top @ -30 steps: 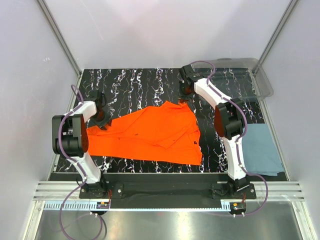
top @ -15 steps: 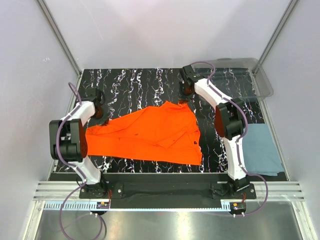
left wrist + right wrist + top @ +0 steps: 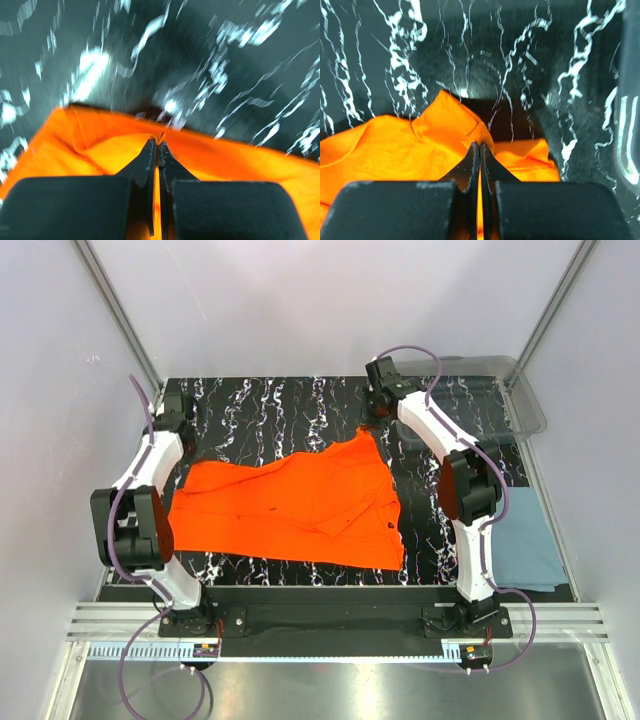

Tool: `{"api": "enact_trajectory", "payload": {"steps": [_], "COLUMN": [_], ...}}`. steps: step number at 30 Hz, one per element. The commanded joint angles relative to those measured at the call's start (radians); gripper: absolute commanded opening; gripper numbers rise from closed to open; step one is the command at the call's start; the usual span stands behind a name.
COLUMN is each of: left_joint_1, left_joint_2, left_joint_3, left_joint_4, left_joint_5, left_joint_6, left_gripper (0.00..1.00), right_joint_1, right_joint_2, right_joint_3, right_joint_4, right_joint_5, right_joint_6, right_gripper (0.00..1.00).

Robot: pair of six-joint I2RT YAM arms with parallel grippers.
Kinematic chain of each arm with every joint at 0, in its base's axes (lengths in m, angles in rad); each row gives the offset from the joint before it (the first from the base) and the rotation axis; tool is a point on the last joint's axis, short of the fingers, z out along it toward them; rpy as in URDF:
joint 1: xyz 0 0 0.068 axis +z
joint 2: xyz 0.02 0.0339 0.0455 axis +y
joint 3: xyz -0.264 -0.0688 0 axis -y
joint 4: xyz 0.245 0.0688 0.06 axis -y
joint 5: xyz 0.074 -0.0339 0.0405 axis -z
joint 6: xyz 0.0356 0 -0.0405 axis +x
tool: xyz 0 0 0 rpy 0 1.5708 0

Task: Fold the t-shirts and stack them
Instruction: Fold the tshirt

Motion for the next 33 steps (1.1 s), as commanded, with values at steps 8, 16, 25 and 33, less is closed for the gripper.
{"api": "enact_trajectory", "payload": {"steps": [8, 16, 25, 33], "left_joint_1": [0.04, 0.1, 0.117, 0.116], "left_joint_2": [0.215, 0.364, 0.412, 0.375], "left_joint_3": [0.271, 0.385, 0.432, 0.391], "left_joint_4": [0.153, 0.177, 0.17, 0.122], "left_joint_5": [-0.066, -0.006, 0.045, 0.063], "left_joint_6": [0.193, 0.187, 0.201, 0.196], "left_gripper": [0.0, 0.0, 0.0, 0.0], "right_joint_1": [-0.03, -0.044, -0.046, -0.047], "right_joint_2": [-0.056, -0.054, -0.102, -0.238], "right_joint_3": [0.056, 0.025, -0.046, -0.22], "right_joint_4": [0.107, 0.147, 0.147, 0.15], "right_joint_5": [0.029, -0.012, -0.092, -0.222], "right_joint_6": [-0.052, -0.072, -0.057, -0.006], "right_gripper": [0.0, 0.0, 0.0, 0.0]}}
